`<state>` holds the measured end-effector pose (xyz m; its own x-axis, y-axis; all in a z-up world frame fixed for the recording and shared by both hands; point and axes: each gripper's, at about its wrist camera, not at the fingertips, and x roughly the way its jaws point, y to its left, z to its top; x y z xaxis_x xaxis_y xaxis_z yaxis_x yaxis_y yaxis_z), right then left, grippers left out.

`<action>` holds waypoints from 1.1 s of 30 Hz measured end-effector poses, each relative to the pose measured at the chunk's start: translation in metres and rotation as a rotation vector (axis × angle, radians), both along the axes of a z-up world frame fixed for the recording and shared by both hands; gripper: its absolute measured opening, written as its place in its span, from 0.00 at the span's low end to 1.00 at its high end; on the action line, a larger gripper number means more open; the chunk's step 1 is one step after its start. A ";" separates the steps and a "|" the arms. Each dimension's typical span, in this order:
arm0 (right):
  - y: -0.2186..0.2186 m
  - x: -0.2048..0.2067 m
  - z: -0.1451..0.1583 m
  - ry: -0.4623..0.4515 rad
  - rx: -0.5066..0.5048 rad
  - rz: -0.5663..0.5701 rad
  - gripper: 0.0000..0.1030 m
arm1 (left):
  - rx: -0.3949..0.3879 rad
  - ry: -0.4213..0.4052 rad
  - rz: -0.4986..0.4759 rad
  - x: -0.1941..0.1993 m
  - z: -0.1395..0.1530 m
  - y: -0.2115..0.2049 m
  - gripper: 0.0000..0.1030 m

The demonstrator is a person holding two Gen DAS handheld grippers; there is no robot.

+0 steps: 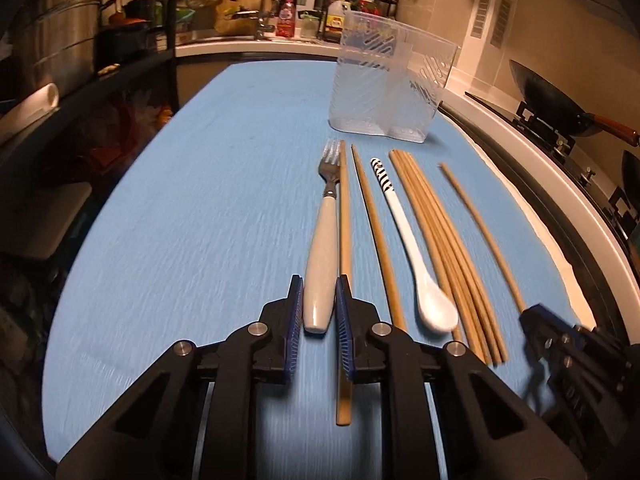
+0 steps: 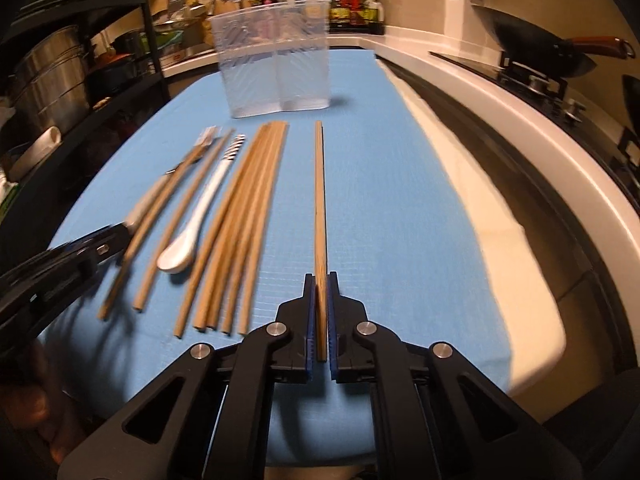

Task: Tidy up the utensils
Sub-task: 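Close the left tool on the fork handle and lift it while the right tool holds the chopstick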

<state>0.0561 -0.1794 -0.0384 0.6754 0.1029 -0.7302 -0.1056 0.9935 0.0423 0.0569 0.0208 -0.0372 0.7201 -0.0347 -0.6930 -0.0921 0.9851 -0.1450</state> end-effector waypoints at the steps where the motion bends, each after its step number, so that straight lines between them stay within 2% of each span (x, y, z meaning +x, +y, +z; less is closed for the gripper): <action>1: -0.003 0.000 0.000 0.006 0.006 -0.011 0.06 | 0.003 -0.003 0.001 -0.005 0.000 -0.001 0.16; 5: -0.003 0.000 0.000 -0.001 -0.014 -0.032 0.13 | 0.041 -0.031 -0.005 -0.012 -0.002 -0.005 0.17; 12: -0.002 0.001 -0.001 -0.013 -0.011 -0.034 0.13 | 0.017 -0.040 0.033 -0.006 -0.007 0.004 0.18; 16: -0.001 0.001 -0.001 -0.019 -0.017 -0.028 0.10 | 0.033 -0.058 0.029 -0.003 -0.009 -0.001 0.18; 24: -0.003 0.000 -0.002 -0.025 -0.017 -0.029 0.12 | 0.107 -0.075 0.014 -0.002 -0.010 -0.012 0.23; 33: -0.001 -0.001 -0.002 -0.040 -0.022 -0.031 0.10 | 0.116 -0.095 0.020 -0.001 -0.011 -0.013 0.23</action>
